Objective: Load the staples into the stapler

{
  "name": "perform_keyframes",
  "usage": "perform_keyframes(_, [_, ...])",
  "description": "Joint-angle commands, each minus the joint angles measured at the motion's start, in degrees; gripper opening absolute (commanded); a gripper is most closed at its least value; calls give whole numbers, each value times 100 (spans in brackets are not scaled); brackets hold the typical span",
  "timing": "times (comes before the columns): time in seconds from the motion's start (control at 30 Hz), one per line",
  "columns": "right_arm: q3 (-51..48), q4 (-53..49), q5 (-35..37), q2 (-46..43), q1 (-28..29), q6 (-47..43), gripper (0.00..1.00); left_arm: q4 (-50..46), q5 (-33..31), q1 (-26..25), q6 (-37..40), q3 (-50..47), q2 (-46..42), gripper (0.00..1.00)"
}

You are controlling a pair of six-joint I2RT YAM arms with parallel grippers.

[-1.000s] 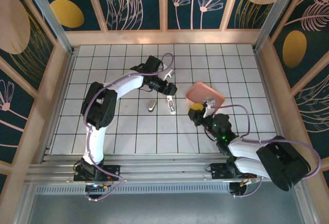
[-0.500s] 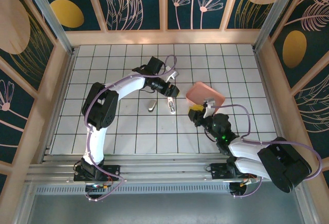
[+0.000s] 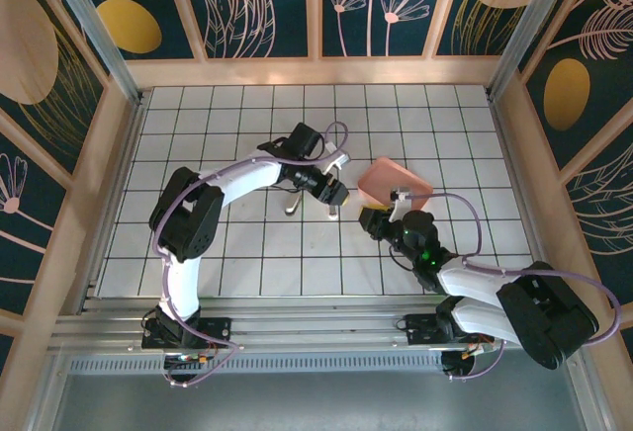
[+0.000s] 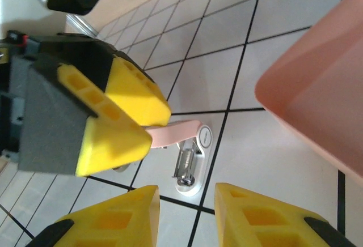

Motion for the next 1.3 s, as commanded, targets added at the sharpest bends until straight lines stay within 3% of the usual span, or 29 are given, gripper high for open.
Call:
perform_keyframes(0.0, [230,-260,18,15,-55,243,31,106,-151,-166,91,-207,-182,55])
perform_keyframes(0.33, [172,-285,12,-56,-82,287,31,241,-521,-204,-792,-125,-397,56])
perform_keyframes(0.5, [139,-134,-45,-3,-175,296,31,158,-1353,-207,-2162,245,-354,59])
perform_keyframes(0.73, [111,-58,-148,-133,-302,163,31,-1083,-2295,-184,-2689,1200,-164,58])
perform_keyframes(0.97, [46,-32,-226,-131,-310,139,31,-2533,-2115,-128,-3161,2101,582,50])
perform_keyframes(1.27, [-107,270,-358,-43,-306,122,31,-2970,-1707,-128,-3482,2012,826,43])
